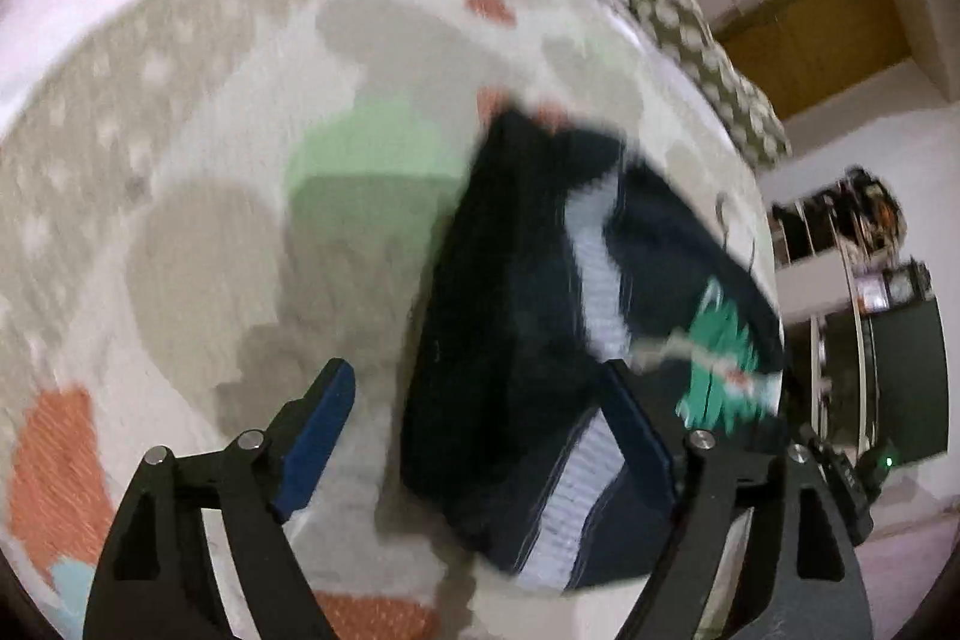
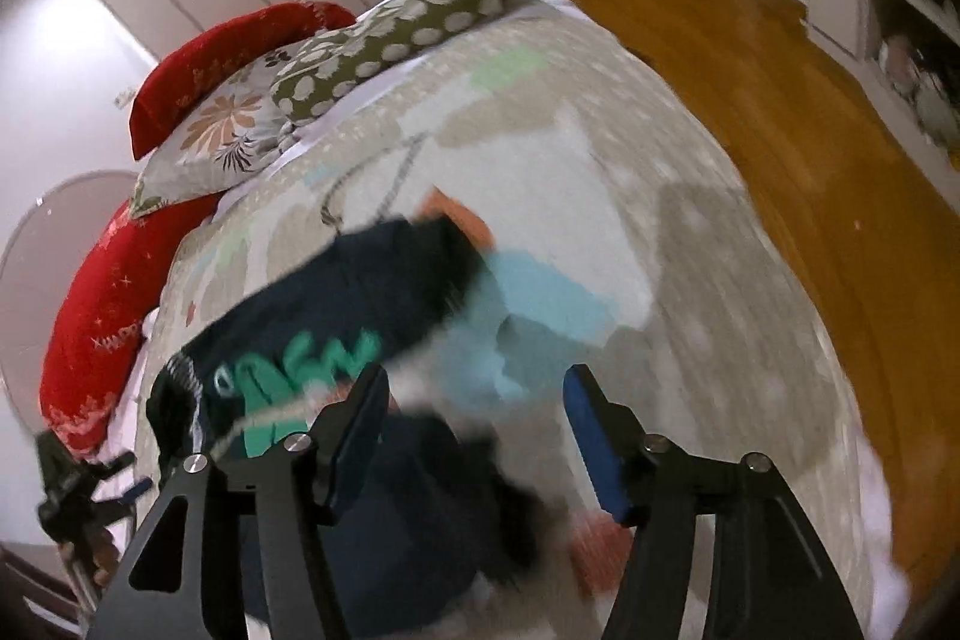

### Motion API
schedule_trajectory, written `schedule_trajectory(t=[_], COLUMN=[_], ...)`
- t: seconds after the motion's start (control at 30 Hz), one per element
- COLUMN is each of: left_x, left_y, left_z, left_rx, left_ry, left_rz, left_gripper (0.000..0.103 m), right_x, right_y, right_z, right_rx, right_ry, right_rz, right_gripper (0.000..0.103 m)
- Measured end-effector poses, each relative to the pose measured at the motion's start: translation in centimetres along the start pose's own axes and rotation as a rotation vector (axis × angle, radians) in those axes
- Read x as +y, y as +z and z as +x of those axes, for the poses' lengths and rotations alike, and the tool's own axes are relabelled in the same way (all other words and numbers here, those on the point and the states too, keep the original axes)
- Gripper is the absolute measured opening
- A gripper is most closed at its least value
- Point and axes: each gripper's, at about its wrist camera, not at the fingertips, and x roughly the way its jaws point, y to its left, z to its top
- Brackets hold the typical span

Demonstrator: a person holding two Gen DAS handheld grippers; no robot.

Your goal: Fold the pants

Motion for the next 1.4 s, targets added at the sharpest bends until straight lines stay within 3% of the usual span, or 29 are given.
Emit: schedule_trajectory(t=[0.07, 0.13, 0.2, 0.23, 0.27, 0.3, 0.33, 0.37, 0.6, 0.8, 0.9, 1.03, 1.13, 1.27, 1.4], left_x=[-0.6, -2.2, -3.8, -4.4, -5.0, -5.3, -5.5, -5.5, -4.1, -1.8, -0.1, 0.8, 0.9, 1.4, 1.9], left_y=[-1.4, -2.1, -2.4, -2.5, -2.7, -2.7, -2.8, -2.9, -4.2, -6.7, -7.2, -8.4, -9.8, -10.9, -11.6], left_z=[1.6, 2.2, 3.0, 3.5, 3.7, 3.8, 3.5, 2.9, -1.8, -3.3, -2.7, -4.8, -7.2, -8.9, -9.7], left_rx=[0.033, -0.002, -0.008, -0.006, -0.005, 0.003, 0.015, 0.008, -0.028, -0.028, -0.006, -0.072, -0.161, -0.200, -0.198], left_ry=[0.000, 0.042, 0.101, 0.145, 0.209, 0.223, 0.198, 0.192, 0.151, 0.174, 0.175, 0.164, 0.193, 0.156, 0.137], left_rz=[0.037, 0.102, 0.154, 0.169, 0.188, 0.202, 0.199, 0.187, 0.149, 0.117, 0.061, 0.033, 0.034, 0.016, 0.008], left_gripper=[0.087, 0.095, 0.090, 0.080, 0.050, 0.030, 0.028, 0.027, 0.026, 0.029, 0.034, 0.040, 0.044, 0.047, 0.047], right_x=[-0.9, -1.2, -1.1, -1.1, -0.8, -0.6, -0.2, 0.0, 1.1, 1.6, 1.0, -0.7, -0.5, 2.0, 4.2], right_y=[-2.0, -3.6, -4.7, -5.1, -5.4, -5.4, -5.4, -5.2, -6.1, -9.0, -10.6, -10.7, -8.5, -4.2, 0.9], right_z=[-0.5, -0.4, 0.4, 0.8, 1.1, 1.3, 1.5, 1.8, -0.8, -3.2, -2.8, -3.8, -6.1, -5.2, 1.5], right_rx=[-0.005, -0.001, 0.018, 0.020, 0.007, -0.003, 0.001, 0.023, 0.050, 0.078, 0.092, 0.072, -0.025, -0.037, 0.055], right_ry=[0.003, 0.006, 0.006, -0.004, -0.019, -0.023, -0.013, 0.010, 0.078, 0.125, 0.089, 0.101, 0.069, 0.038, 0.010], right_rz=[0.021, 0.027, 0.040, 0.044, 0.039, 0.028, 0.014, 0.012, -0.004, -0.026, -0.048, 0.036, 0.030, -0.029, -0.013], right_gripper=[0.068, 0.068, 0.068, 0.068, 0.068, 0.066, 0.043, 0.011, 0.011, 0.011, 0.014, 0.028, 0.053, 0.055, 0.055])
